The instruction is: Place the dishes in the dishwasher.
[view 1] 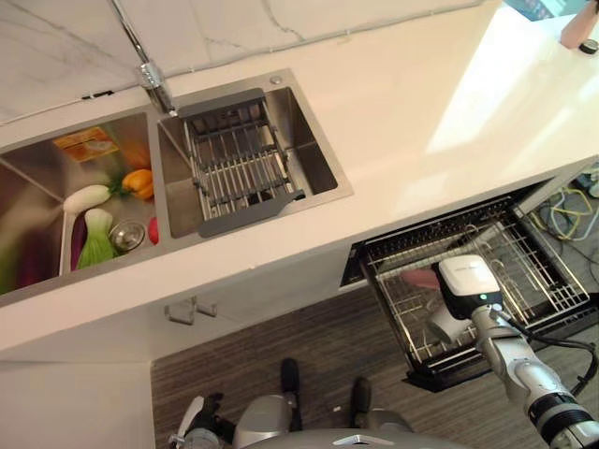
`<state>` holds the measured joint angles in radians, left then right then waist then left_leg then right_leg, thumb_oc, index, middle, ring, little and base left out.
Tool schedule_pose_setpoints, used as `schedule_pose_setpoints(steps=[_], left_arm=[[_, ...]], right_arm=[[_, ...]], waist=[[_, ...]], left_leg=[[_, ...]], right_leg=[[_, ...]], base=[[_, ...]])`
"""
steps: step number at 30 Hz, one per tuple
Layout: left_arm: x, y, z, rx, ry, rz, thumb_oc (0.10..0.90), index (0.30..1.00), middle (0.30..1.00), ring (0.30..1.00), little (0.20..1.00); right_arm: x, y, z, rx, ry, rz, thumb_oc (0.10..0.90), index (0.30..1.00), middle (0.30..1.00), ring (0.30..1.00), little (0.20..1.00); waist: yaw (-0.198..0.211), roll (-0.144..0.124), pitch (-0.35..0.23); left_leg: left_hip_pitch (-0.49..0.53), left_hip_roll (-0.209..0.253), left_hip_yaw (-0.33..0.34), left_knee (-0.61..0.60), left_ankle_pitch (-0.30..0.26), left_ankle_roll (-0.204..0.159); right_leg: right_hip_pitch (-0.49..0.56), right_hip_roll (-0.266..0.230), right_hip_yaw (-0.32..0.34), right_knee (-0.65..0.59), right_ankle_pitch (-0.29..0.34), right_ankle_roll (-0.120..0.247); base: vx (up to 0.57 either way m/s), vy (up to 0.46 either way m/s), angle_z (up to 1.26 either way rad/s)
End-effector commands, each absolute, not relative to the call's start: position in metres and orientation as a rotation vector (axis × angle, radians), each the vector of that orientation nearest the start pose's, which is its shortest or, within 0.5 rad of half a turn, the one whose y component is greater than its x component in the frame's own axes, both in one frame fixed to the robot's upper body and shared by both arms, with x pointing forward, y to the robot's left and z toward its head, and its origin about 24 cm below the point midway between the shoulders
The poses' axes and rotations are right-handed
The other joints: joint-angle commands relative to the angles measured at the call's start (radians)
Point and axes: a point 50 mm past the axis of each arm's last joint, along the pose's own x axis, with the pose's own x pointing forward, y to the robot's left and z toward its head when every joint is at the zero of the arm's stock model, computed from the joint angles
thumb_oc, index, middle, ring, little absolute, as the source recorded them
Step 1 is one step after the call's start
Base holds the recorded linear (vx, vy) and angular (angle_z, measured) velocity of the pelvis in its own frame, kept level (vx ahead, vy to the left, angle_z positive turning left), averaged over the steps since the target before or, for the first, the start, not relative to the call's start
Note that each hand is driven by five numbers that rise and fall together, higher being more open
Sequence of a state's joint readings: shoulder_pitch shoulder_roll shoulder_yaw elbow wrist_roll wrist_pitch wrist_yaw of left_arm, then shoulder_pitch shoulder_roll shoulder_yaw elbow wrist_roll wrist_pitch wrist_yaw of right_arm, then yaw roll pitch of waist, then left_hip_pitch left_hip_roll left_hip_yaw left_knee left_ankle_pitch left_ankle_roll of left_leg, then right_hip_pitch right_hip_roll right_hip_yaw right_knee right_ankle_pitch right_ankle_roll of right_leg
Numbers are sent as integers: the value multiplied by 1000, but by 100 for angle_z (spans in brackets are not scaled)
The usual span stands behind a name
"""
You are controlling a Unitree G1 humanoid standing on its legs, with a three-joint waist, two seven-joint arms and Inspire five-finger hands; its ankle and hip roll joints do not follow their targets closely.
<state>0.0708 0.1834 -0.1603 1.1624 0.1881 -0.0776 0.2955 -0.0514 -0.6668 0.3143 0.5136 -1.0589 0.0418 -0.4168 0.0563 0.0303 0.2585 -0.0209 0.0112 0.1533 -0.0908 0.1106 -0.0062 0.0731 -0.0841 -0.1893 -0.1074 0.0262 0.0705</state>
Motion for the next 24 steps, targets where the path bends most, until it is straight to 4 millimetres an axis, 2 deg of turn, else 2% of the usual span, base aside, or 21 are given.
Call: schedule_pose_setpoints(steps=[1, 2, 3, 5, 6, 13, 24], left_arm=[[94, 204, -163, 605, 1074, 22, 800, 900, 900, 900, 900], [94, 204, -163, 604, 1074, 22, 800, 900, 900, 900, 900], [91, 202, -164, 606, 1079, 8, 800, 900, 900, 900, 900], [91, 202, -164, 605, 1079, 9, 800, 900, 900, 900, 900], [89, 202, -164, 600, 1091, 7, 800, 900, 900, 900, 900], [86, 203, -165, 602, 1107, 6, 800, 900, 900, 900, 900], [82, 206, -166, 622, 1119, -8, 800, 900, 900, 900, 900]], right_arm=[[258, -286, 29, -1915, -71, -40, 400, 300, 300, 300, 300], [258, -286, 29, -1915, -72, -40, 400, 300, 300, 300, 300], [258, -287, 18, -1933, -25, -13, 400, 300, 300, 300, 300], [258, -287, 18, -1933, -26, -13, 400, 300, 300, 300, 300], [260, -283, 18, -1893, -29, -14, 800, 900, 900, 900, 900], [258, -279, 24, -1788, -49, -46, 800, 900, 900, 900, 900], [242, -297, 53, -1641, -96, -245, 800, 900, 900, 900, 900]], waist=[[22, 16, -45], [21, 16, -45], [24, 21, -53], [23, 21, -53], [21, 23, -60], [14, 22, -74], [-6, 4, -98]], left_leg=[[36, 57, -71, 3, -75, -82], [36, 57, -71, 3, -75, -82], [40, 57, -72, 3, -76, -84], [40, 57, -72, 3, -76, -84], [44, 57, -72, 3, -77, -85], [51, 56, -71, 3, -81, -85], [79, 60, -60, 3, -99, -84]], right_leg=[[16, -27, -28, 20, -61, 66], [16, -27, -28, 20, -62, 66], [20, -27, -30, 20, -65, 66], [20, -27, -30, 20, -65, 66], [21, -26, -29, 20, -66, 65], [27, -27, -33, 20, -68, 64], [44, -23, -20, 20, -73, 62]], base=[[7, -16, 4], [38, -21, -2], [32, -15, -2], [16, -7, 0], [0, 0, 0], [14, -6, 0], [13, -2, -1]])
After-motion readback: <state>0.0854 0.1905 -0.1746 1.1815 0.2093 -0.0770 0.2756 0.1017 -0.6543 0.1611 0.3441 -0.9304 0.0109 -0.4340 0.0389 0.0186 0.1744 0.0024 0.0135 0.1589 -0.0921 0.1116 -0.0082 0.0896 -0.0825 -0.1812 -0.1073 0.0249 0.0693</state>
